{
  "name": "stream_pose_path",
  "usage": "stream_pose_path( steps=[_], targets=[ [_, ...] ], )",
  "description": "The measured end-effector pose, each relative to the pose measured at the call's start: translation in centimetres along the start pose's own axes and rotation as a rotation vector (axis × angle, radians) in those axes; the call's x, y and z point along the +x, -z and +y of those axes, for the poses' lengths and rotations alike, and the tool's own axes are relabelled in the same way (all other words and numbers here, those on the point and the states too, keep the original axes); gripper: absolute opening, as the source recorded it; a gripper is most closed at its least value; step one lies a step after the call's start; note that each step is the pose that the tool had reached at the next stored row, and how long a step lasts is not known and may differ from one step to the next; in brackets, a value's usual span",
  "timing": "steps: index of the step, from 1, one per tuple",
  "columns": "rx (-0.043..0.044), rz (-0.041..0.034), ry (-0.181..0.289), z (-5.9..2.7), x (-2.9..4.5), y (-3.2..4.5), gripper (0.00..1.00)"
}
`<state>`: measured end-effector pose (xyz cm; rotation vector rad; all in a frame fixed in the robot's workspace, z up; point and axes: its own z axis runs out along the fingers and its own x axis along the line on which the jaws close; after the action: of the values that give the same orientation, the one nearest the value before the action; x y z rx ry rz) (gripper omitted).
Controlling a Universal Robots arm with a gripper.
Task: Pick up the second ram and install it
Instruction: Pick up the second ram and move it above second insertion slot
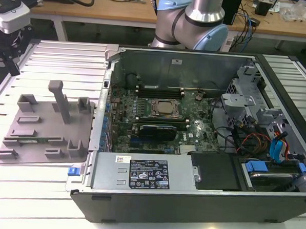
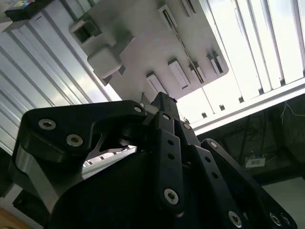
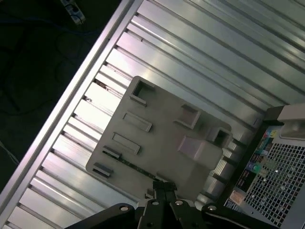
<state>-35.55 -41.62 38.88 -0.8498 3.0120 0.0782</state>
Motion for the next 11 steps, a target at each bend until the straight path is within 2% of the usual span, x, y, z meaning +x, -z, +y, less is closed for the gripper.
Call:
stream_pose_path(
  steps=[11],
  targets=[
    [-0.0017,0.0031,0.069,0.00,0.00,0.00,0.08]
  ],
)
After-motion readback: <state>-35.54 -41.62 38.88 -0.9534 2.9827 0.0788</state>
